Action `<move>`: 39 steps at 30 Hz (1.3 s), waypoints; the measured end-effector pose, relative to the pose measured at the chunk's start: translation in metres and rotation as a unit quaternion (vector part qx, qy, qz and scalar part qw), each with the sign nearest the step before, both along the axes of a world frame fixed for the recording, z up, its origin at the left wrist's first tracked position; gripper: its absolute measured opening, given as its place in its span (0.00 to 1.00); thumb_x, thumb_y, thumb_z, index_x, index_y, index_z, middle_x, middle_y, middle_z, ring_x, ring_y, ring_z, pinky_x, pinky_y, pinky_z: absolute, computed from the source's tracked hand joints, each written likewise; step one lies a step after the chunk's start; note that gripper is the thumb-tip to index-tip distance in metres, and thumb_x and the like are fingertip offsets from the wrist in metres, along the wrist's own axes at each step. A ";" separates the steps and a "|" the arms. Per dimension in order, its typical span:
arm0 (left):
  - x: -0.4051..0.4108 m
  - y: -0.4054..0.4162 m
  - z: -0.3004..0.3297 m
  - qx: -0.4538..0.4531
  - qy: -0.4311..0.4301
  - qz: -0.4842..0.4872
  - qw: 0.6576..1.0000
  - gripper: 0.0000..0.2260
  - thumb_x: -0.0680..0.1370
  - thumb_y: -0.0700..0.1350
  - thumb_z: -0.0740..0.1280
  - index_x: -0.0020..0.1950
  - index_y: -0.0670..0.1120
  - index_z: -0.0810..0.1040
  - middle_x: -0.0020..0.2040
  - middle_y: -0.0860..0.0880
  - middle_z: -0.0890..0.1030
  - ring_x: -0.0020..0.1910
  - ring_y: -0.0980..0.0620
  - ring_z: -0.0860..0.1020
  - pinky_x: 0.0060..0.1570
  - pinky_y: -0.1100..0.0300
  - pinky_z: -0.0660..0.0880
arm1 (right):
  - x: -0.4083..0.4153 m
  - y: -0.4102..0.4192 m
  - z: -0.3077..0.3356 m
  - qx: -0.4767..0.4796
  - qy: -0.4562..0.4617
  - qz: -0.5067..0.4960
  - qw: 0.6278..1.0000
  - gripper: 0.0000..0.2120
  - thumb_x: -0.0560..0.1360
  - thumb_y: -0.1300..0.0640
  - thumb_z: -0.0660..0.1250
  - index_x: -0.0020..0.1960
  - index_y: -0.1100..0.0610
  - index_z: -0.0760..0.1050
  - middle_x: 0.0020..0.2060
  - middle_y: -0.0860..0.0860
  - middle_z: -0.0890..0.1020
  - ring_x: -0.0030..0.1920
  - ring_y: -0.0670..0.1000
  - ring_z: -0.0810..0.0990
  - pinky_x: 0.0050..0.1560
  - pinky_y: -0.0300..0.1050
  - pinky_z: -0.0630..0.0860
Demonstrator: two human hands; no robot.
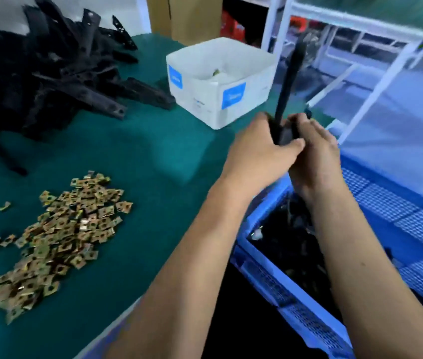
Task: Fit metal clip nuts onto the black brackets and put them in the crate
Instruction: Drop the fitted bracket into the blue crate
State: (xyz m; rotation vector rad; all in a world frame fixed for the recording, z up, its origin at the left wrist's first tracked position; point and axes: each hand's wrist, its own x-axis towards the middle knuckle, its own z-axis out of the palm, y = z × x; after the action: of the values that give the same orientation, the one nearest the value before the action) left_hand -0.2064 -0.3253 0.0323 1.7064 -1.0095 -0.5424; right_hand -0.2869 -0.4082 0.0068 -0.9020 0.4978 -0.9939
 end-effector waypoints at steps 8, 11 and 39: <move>-0.109 -0.080 -0.099 0.225 0.033 -0.142 0.963 0.24 0.71 0.55 0.75 0.62 0.48 0.71 0.62 0.45 0.80 0.62 0.44 0.79 0.57 0.53 0.75 | -0.145 -0.069 -0.123 0.254 0.188 -0.157 0.936 0.06 0.83 0.61 0.63 0.58 0.63 0.74 0.52 0.66 0.77 0.43 0.59 0.79 0.42 0.51 0.78; -0.125 -0.084 -0.132 0.256 0.049 -0.148 0.954 0.23 0.68 0.57 0.73 0.59 0.51 0.72 0.56 0.50 0.81 0.57 0.46 0.79 0.53 0.54 0.76 | -0.175 -0.068 -0.164 0.337 0.212 -0.195 0.896 0.06 0.84 0.64 0.61 0.59 0.62 0.75 0.56 0.62 0.80 0.49 0.58 0.81 0.47 0.51 0.80; 0.066 0.043 -0.007 -0.117 -0.059 0.161 0.978 0.08 0.71 0.42 0.69 0.49 0.52 0.80 0.40 0.58 0.84 0.39 0.58 0.82 0.48 0.51 0.82 | 0.081 0.060 0.003 -0.405 0.407 -0.100 0.813 0.07 0.74 0.55 0.65 0.50 0.52 0.80 0.38 0.50 0.84 0.40 0.55 0.81 0.40 0.49 0.75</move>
State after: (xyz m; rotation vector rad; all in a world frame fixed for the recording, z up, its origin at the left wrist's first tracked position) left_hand -0.1402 -0.2827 0.0248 1.6602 -0.8199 -0.1071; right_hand -0.2063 -0.3478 0.0094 -2.1261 0.9245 -0.9775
